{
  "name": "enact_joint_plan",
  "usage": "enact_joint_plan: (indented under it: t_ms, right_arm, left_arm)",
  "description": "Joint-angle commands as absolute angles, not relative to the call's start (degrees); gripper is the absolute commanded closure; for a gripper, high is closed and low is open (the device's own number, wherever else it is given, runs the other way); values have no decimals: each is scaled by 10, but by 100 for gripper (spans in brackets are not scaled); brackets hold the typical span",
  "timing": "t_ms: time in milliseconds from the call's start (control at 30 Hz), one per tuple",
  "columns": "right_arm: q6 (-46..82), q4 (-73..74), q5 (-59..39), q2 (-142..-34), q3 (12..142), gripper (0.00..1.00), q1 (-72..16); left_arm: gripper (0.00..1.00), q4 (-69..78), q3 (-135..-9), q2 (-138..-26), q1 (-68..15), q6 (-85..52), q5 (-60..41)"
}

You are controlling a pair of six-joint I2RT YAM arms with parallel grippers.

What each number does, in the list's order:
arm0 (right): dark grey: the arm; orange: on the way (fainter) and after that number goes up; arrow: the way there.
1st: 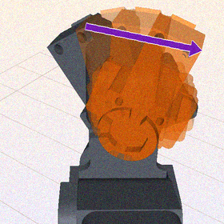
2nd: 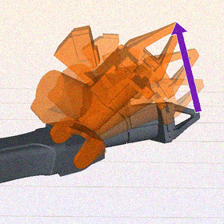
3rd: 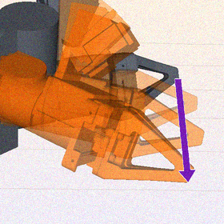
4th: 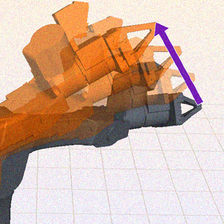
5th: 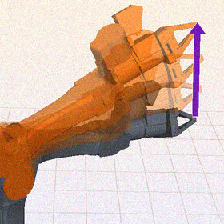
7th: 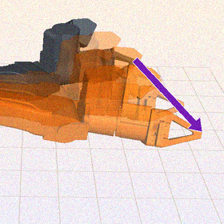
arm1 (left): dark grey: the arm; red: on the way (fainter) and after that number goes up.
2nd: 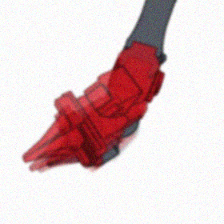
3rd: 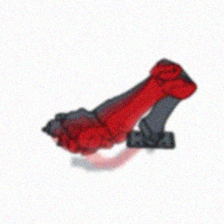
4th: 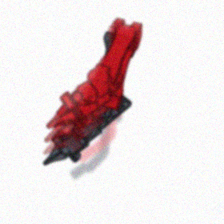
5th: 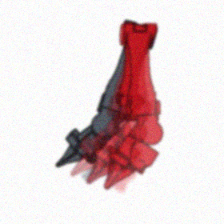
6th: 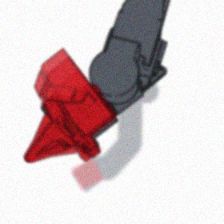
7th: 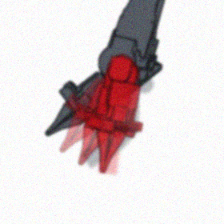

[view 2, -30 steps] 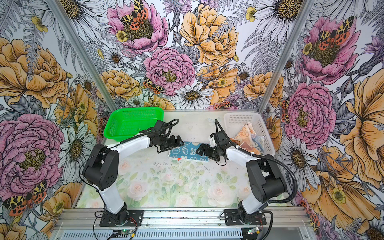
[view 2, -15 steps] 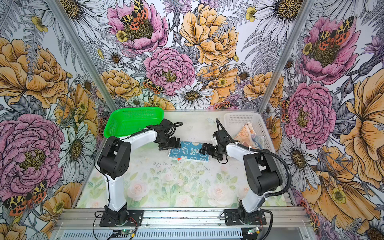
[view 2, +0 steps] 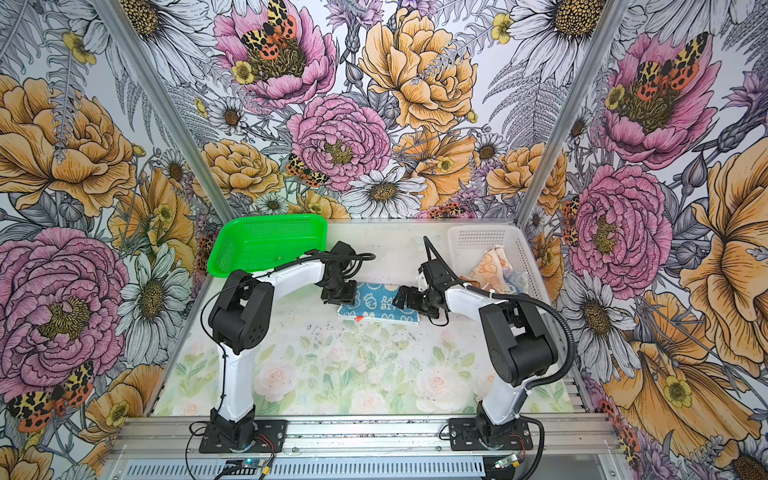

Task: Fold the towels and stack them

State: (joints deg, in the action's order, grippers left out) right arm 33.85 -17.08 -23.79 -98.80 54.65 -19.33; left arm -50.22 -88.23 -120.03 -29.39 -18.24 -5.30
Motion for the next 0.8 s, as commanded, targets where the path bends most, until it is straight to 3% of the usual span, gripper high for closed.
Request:
enact_joint_plan:
  t_ms: [0, 300, 767]
  right_arm:
    - [348, -177, -228, -1006, 548, 1, -201]
    - [347, -170, -223, -992, 552, 1, -200]
    - [342, -175, -258, -998, 646, 1, -204]
  left_arm:
    - [79, -536, -888, -1223, -301, -171, -25]
    - [100, -607, -982, -1235, -293, -131, 18]
    - [100, -711, -1197, -1248, -272, -29, 210]
